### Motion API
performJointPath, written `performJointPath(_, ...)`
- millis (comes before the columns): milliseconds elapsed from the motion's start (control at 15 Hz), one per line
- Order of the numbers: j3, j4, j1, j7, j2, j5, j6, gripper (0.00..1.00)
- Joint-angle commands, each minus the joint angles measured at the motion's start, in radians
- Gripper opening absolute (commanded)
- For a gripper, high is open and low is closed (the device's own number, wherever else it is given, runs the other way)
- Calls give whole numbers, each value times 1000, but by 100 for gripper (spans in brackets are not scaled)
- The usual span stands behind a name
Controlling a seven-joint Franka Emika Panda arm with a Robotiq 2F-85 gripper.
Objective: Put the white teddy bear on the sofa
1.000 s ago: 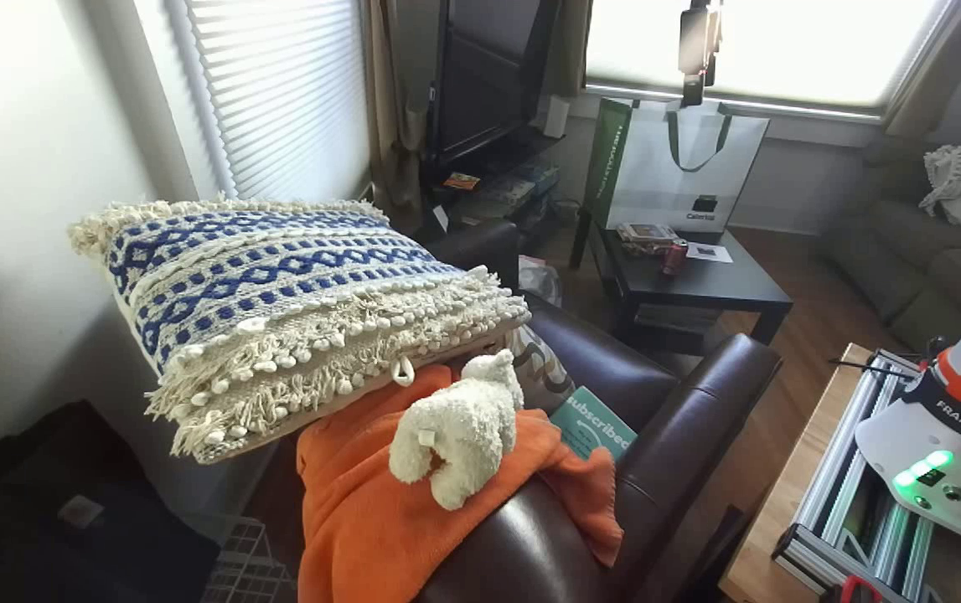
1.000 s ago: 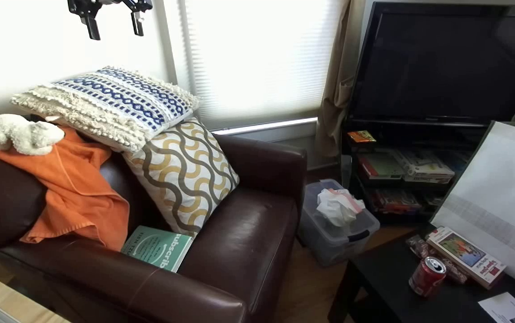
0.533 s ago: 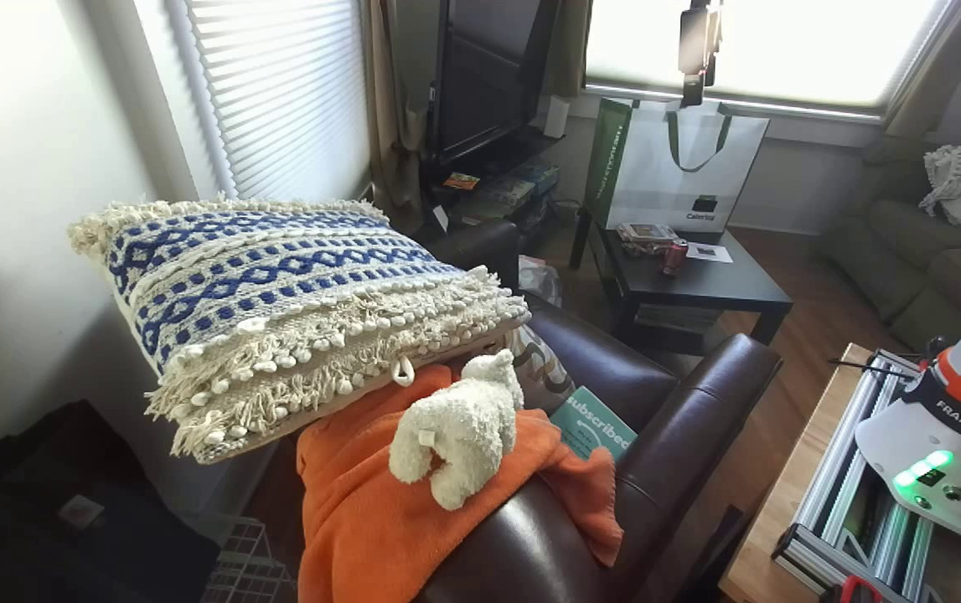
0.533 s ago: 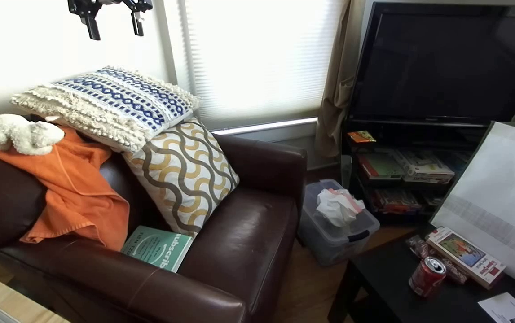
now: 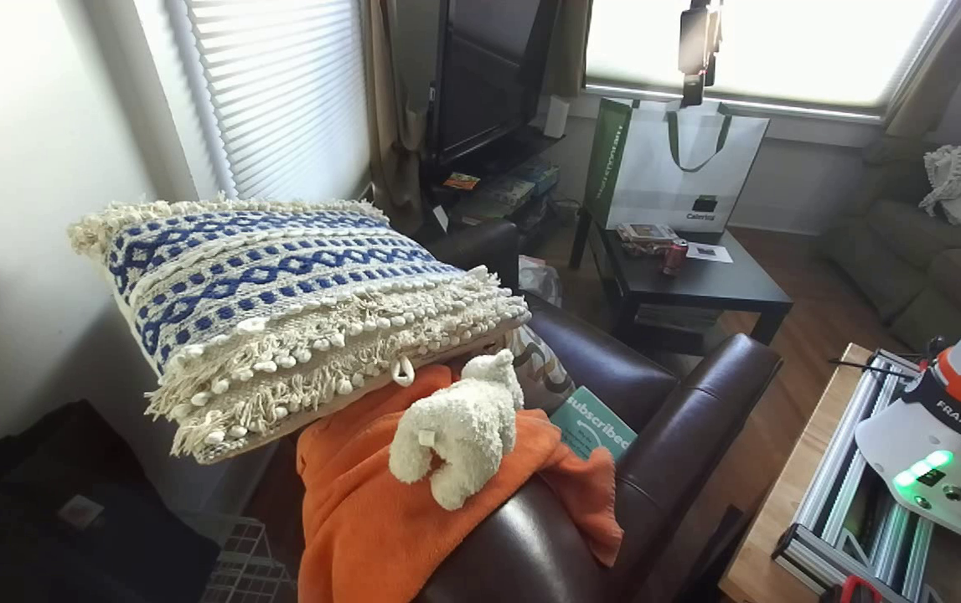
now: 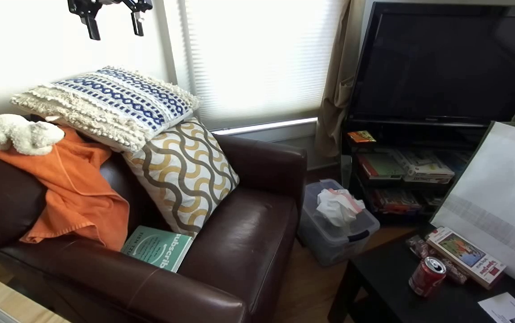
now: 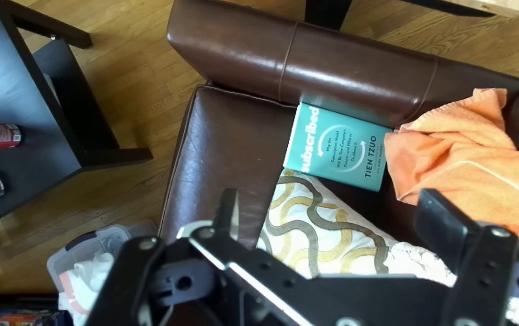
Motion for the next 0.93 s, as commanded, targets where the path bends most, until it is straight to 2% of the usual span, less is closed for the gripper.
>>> performJointPath(0, -11, 2, 12, 3, 1, -2, -2, 100)
performJointPath(533, -3, 10, 23, -11, 16, -2, 22, 100)
performJointPath(867, 59, 105, 72, 8, 133, -63, 54, 100)
